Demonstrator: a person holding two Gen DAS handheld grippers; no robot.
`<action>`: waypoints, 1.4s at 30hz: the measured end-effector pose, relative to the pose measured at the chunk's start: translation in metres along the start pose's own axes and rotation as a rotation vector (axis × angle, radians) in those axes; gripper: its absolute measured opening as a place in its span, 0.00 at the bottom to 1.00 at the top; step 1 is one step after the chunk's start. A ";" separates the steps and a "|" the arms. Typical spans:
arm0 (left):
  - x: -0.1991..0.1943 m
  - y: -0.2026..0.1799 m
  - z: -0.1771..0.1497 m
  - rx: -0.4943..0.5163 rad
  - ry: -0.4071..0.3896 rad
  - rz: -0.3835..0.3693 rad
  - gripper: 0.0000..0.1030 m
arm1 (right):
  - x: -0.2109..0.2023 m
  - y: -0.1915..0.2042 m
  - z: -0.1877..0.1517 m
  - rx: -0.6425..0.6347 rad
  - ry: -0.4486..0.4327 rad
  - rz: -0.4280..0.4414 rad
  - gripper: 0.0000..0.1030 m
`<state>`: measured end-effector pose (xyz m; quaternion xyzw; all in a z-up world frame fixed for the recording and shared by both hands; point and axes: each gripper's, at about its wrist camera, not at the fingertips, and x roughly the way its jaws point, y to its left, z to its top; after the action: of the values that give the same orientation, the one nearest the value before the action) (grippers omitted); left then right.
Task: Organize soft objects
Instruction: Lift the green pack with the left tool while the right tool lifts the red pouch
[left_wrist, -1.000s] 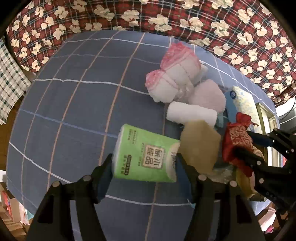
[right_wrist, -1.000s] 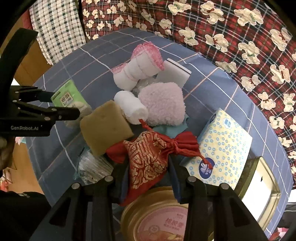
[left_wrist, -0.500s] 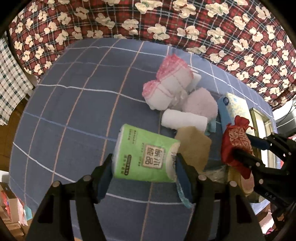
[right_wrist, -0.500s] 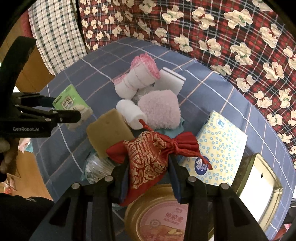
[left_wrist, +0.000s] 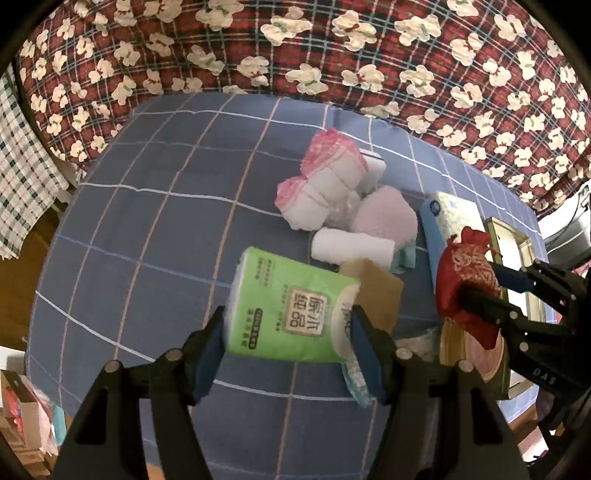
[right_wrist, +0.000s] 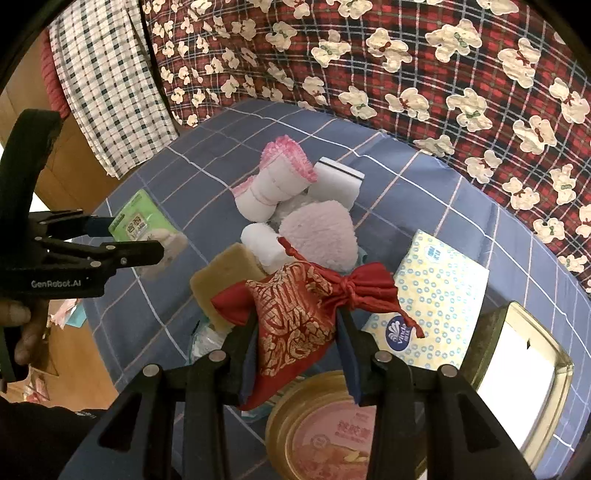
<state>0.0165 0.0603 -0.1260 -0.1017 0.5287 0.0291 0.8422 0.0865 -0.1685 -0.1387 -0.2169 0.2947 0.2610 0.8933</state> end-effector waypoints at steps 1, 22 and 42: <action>0.000 -0.001 0.000 0.005 0.001 0.001 0.62 | 0.000 0.000 0.000 0.000 -0.001 0.000 0.40; -0.014 -0.026 -0.004 0.080 -0.044 0.011 0.62 | -0.021 0.006 -0.003 -0.031 -0.072 -0.044 0.40; -0.021 -0.045 -0.003 0.122 -0.066 0.007 0.62 | -0.037 -0.001 -0.012 -0.019 -0.119 -0.063 0.40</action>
<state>0.0122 0.0173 -0.1023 -0.0473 0.5016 0.0031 0.8638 0.0568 -0.1878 -0.1237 -0.2186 0.2315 0.2479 0.9150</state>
